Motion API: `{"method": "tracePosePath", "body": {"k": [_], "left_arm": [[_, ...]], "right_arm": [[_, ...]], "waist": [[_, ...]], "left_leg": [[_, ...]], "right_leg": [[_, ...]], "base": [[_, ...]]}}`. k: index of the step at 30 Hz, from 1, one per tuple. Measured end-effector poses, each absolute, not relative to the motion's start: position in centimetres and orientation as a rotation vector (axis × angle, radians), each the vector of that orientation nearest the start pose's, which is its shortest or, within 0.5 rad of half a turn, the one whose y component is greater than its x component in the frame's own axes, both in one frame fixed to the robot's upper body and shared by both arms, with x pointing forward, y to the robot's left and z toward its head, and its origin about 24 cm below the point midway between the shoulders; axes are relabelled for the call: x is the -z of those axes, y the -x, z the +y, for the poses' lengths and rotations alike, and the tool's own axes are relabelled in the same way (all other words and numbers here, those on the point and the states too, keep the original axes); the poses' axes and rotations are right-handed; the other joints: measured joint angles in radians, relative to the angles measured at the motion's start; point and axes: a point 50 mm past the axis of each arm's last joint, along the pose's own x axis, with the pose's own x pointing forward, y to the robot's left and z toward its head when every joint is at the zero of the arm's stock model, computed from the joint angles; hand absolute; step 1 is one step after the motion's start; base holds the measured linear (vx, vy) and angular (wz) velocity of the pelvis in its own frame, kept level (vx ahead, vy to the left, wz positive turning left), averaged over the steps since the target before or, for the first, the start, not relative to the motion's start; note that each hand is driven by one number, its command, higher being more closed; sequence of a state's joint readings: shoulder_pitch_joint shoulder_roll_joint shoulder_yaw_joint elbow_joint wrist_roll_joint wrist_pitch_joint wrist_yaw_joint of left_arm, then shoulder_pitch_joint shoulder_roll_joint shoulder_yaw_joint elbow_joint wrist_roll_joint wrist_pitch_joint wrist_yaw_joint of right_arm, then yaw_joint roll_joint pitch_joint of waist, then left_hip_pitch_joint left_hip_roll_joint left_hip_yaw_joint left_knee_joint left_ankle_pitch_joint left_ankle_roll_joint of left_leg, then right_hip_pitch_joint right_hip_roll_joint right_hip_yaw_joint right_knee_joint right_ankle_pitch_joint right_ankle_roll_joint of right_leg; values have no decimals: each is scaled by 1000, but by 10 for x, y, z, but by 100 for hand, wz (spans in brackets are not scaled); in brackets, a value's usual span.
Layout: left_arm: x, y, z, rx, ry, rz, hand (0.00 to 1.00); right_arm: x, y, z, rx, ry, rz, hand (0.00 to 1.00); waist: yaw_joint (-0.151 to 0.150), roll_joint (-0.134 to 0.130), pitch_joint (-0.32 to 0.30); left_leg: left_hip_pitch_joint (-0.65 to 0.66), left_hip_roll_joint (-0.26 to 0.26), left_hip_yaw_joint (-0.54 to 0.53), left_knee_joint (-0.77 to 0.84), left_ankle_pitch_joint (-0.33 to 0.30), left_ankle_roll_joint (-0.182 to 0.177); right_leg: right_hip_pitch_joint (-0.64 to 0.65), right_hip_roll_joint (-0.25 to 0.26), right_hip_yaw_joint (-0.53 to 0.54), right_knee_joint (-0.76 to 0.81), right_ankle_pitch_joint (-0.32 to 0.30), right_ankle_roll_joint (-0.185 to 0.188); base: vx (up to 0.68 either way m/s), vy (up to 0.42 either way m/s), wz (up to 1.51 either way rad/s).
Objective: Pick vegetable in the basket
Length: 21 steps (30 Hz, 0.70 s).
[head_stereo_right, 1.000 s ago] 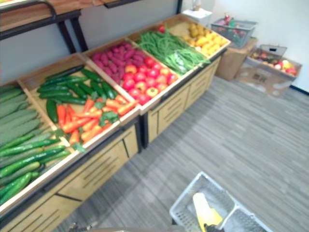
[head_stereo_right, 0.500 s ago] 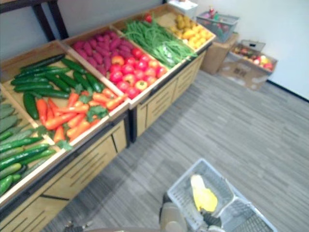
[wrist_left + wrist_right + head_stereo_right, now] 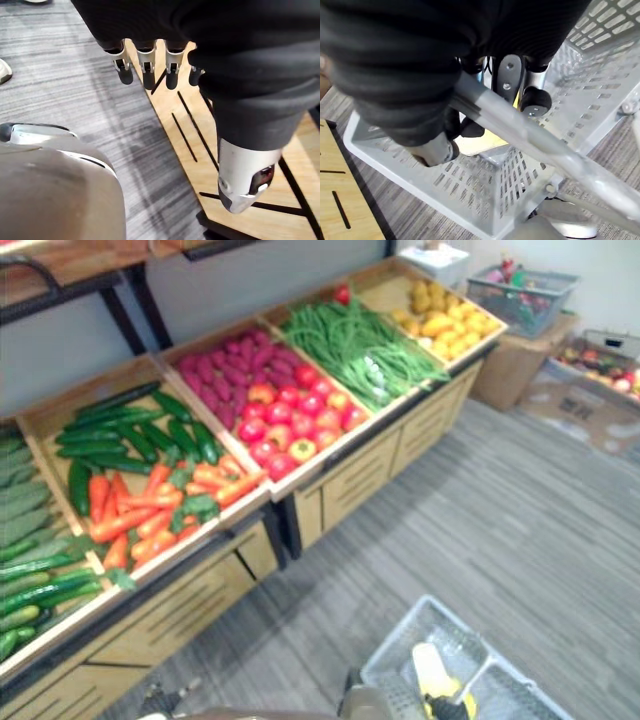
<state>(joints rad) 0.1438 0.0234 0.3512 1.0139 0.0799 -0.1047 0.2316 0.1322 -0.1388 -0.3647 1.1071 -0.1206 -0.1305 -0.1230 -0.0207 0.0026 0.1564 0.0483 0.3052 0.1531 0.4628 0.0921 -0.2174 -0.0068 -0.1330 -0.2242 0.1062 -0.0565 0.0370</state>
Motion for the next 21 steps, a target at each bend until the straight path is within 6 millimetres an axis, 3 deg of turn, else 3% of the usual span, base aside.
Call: {"method": "tracePosePath", "body": {"k": [1,3,5,6,8,9,10,13,17,21], "left_arm": [[157,-72,219,-547,-57,1051,0],[157,-72,219,-546,-58,1050,0],[157,-72,219,-544,-59,1052,0],[158,-69,218,-543,-57,1061,0],[160,-64,218,-541,-61,1083,0],[160,-65,217,-535,-64,1083,0],[159,-66,220,-536,-71,1080,0],[158,-62,227,-528,-104,1089,0],[158,-68,224,-468,-146,1078,0],[155,-84,219,-401,-186,1033,0]], "right_arm": [[154,-61,-255,482,122,1087,100],[154,-58,-259,507,115,1089,100],[154,-57,-260,519,108,1096,100],[153,-59,-260,518,109,1087,100],[153,-58,-258,516,106,1086,100],[154,-58,-256,514,101,1087,100],[155,-58,-251,511,88,1091,100],[158,-57,-243,499,72,1097,100],[156,-57,-248,515,85,1092,100],[155,-57,-249,528,92,1088,100]], "waist": [[0,-1,0],[-1,-1,0],[-1,-1,0],[0,7,2],[-3,6,-9],[-3,18,-19],[-1,2,-19],[4,-36,-30],[-2,-30,-36],[-6,-19,-26]], "left_leg": [[-15,-8,33,-1,-91,-8],[-43,-35,85,-61,-162,10],[-47,-66,126,-186,-158,33],[-49,-77,136,-259,-87,77],[-31,-85,133,-312,-127,73],[-23,-86,137,-357,-169,75],[-25,-95,142,-363,-168,76],[-4,-163,172,-416,-156,105],[8,-217,186,-430,-172,131],[26,-239,151,-458,-180,145]], "right_leg": [[20,-10,-9,-11,0,0],[43,-26,-36,-25,0,0],[54,-32,-47,-28,-3,10],[50,-22,-46,-26,-10,29],[52,-9,-40,-39,-16,56],[48,-2,-40,-62,-1,75],[48,-7,-35,-75,12,79],[46,-55,2,-105,51,108],[26,-106,13,-64,39,122],[-61,-148,22,173,9,122]], "base": [[127,-54,33],[69,41,35],[14,128,19],[-39,155,-6],[-8,231,3],[17,201,6],[3,170,-9],[27,154,-15],[43,152,-5],[65,88,26]]}}
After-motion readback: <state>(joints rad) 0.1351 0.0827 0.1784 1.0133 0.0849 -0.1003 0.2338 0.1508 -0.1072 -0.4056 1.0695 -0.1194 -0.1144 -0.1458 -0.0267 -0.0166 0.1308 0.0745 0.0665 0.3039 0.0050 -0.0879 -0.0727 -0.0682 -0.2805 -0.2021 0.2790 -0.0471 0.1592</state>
